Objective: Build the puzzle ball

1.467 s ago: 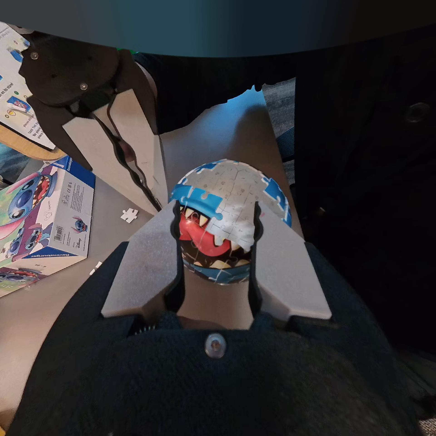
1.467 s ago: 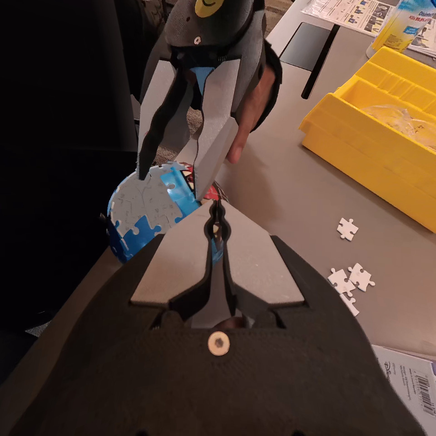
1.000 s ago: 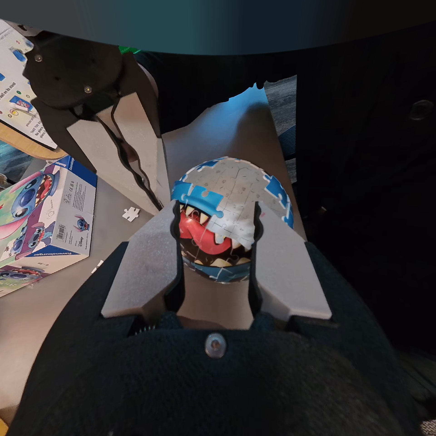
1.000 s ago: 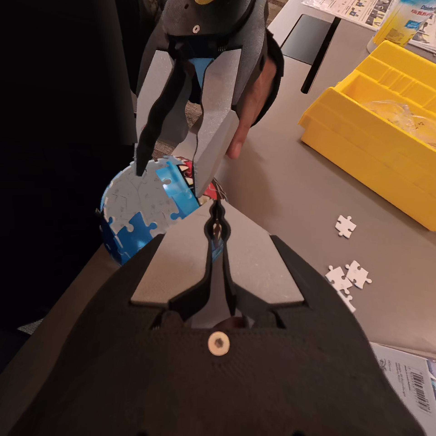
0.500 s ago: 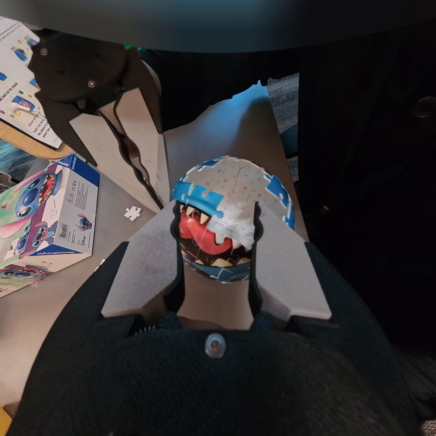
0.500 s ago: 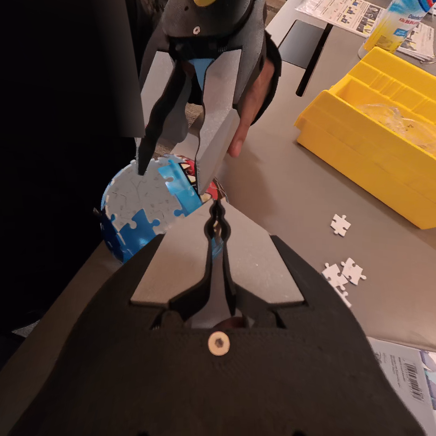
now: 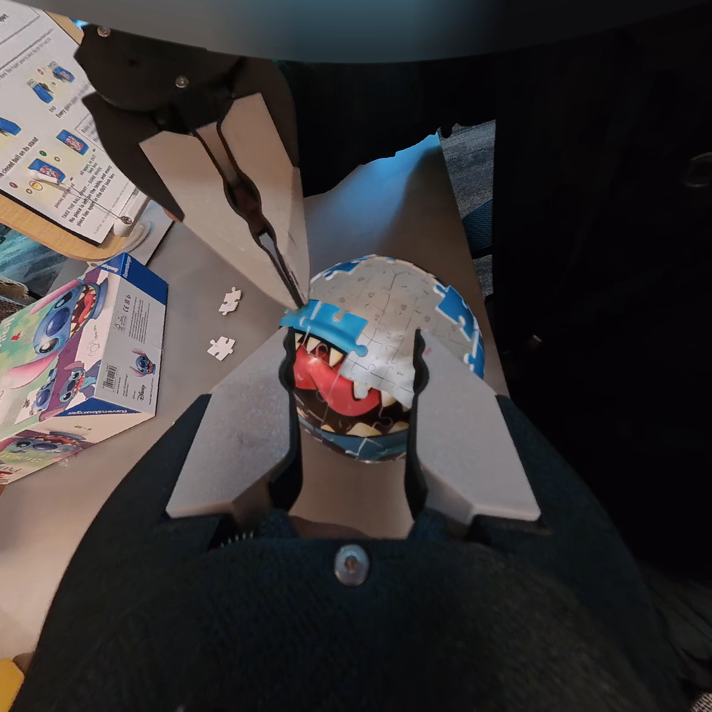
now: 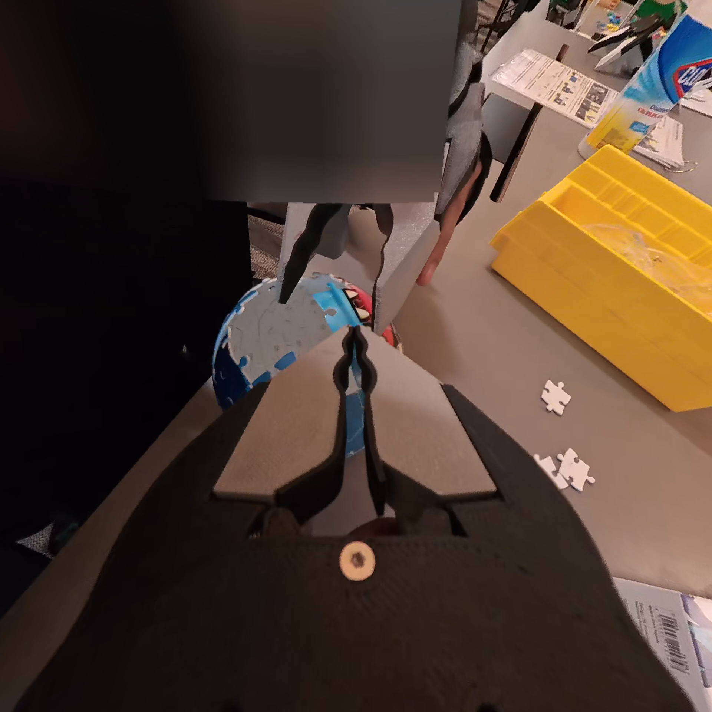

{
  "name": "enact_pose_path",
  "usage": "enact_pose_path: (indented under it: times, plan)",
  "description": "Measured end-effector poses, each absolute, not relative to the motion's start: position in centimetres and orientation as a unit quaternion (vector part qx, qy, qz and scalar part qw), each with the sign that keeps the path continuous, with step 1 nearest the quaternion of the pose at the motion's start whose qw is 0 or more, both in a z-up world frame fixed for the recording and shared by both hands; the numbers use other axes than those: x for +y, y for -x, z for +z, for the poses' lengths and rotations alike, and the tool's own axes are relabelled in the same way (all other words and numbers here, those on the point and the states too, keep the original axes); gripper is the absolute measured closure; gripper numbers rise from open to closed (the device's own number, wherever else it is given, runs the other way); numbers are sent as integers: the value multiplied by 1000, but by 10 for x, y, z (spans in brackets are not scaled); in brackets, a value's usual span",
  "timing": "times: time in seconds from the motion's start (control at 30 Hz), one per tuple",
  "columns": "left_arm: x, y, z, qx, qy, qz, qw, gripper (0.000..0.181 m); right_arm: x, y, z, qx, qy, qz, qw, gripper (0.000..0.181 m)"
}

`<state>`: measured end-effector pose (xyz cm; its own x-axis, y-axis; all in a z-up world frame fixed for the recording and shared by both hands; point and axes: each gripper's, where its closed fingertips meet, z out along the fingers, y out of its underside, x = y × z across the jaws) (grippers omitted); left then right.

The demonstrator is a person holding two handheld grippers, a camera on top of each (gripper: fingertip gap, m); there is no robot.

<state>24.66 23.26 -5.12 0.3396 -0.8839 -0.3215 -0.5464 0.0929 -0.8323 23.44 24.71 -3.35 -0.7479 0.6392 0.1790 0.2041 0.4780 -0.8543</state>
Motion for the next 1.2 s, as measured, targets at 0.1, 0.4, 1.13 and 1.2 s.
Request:
enact_pose_path:
  times: [0.1,0.4,1.13,1.2]
  plan:
    - [232,-246,-52,550,652,-168,495,122,247,-233,-30,-820,260,449,243,181]
    - [231,-245,-50,549,651,-167,496,122,256,-230,-32,-824,266,425,262,181]
    - [232,-248,-52,551,652,-175,490,121,268,-214,-35,-804,303,451,242,181]
    - [231,-247,-51,550,653,-177,489,121,265,-211,-44,-815,299,440,230,181]
